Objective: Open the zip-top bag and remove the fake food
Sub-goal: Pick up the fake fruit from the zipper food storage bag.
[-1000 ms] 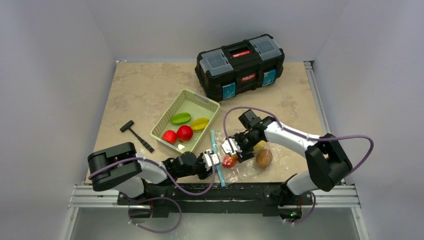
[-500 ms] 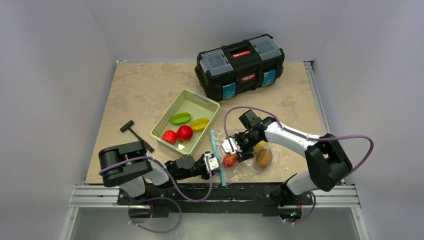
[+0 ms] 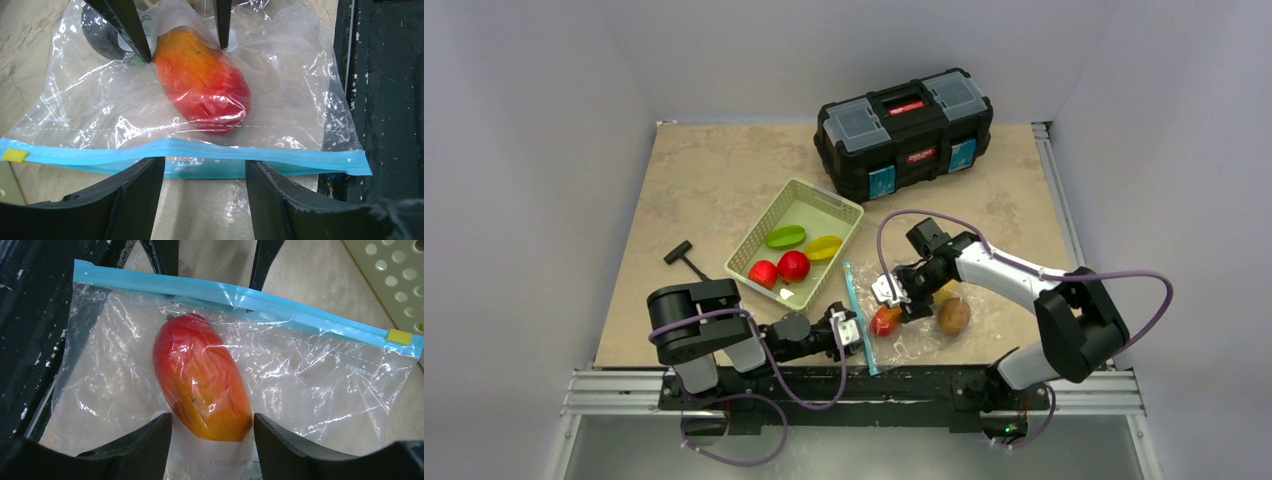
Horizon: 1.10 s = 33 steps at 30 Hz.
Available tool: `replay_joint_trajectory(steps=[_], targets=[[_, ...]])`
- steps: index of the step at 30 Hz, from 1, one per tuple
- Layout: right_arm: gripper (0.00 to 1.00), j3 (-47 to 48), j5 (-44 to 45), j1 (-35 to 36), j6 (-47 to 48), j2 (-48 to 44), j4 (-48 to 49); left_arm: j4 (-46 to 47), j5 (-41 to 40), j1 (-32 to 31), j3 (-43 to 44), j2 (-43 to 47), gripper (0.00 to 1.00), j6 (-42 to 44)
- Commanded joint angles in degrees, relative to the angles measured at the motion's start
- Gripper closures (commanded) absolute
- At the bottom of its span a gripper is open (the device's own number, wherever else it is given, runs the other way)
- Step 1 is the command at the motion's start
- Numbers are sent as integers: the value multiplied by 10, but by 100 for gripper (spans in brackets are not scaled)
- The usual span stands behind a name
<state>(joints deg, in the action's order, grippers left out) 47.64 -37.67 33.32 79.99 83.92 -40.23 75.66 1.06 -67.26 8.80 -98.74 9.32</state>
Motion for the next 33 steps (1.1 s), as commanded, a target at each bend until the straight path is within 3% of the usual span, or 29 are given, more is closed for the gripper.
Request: replay_joint_trajectory(steps=[1, 6, 11, 20, 27, 33], targets=[[42, 12, -48, -2, 12, -12, -33, 17, 6, -4, 13, 21, 40, 15], [50, 19, -71, -1, 24, -10, -53, 23, 36, -5, 10, 37, 36, 11], [69, 30, -67, -1, 18, 14, -63, 23, 69, -5, 15, 23, 34, 9], [67, 19, -70, -1, 5, 17, -44, 14, 13, -7, 25, -6, 27, 2], [75, 23, -71, 5, 0, 31, -42, 17, 4, -8, 41, -8, 19, -9], [83, 28, -71, 6, -5, 35, -45, 21, 15, -9, 59, -28, 18, -19]])
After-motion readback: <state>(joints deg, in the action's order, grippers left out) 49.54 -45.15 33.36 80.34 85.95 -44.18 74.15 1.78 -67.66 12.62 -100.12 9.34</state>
